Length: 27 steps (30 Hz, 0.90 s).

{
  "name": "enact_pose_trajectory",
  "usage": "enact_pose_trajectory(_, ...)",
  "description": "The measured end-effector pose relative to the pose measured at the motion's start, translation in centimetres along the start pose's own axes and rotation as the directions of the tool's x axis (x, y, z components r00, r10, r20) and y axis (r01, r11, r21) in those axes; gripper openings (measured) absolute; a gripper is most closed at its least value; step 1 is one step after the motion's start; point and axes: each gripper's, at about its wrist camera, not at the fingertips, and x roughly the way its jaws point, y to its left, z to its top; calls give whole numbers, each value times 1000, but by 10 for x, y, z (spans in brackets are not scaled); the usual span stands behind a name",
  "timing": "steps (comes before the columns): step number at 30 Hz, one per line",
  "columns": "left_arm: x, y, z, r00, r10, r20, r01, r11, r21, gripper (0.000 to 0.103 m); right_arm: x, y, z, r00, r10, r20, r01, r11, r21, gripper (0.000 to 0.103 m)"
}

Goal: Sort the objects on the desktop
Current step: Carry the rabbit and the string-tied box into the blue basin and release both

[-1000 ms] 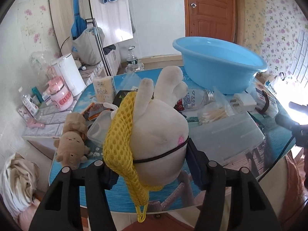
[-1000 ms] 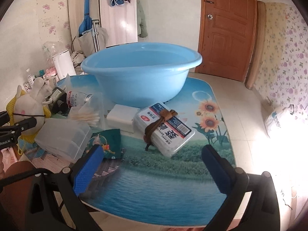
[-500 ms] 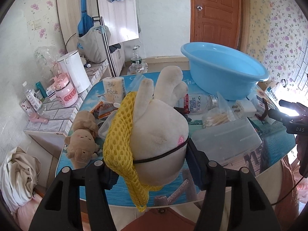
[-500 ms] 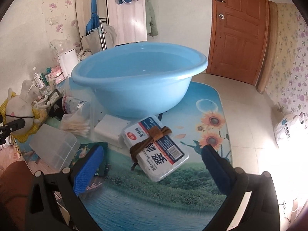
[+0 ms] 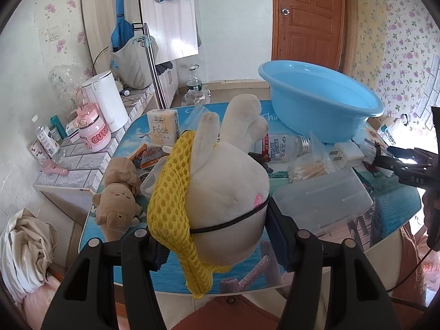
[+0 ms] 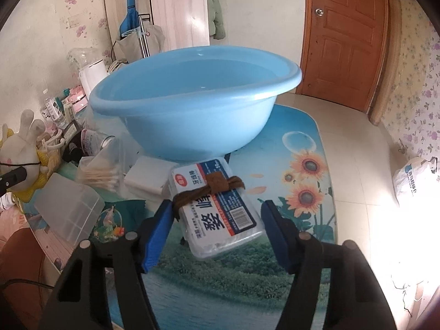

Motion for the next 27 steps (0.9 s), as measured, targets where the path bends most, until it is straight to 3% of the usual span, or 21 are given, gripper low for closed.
enact_pose_trajectory(1,0,0,0,1000,0,1,0,1000,-1,59,-10,-25,-4,1000,-15,-6,15,1000,0,64)
enact_pose_trajectory(5,-2,-1,0,1000,-3,5,3,1000,-7,59,-33,-12,-23,995,-95,-41,98,992,81,64)
enact_pose_trajectory(7,-3,-2,-1,1000,-1,7,1,1000,-8,59,-61,-58,-43,986,-152,-62,158,982,100,64)
enact_pose_trajectory(11,-3,-1,-2,1000,5,1,-5,1000,-15,59,-84,-30,-71,977,-195,-85,205,970,128,64)
enact_pose_trajectory(15,2,-5,-4,999,28,-29,-28,1000,2,59,-110,-34,-82,985,-154,-73,160,982,96,64)
enact_pose_trajectory(18,5,-8,-9,998,33,-50,-33,999,-2,60,-117,-32,-82,983,-174,-51,178,982,69,64)
enact_pose_trajectory(27,10,-9,-7,996,49,-70,-50,999,-12,62,-127,-95,-92,997,-70,-41,74,993,96,66)
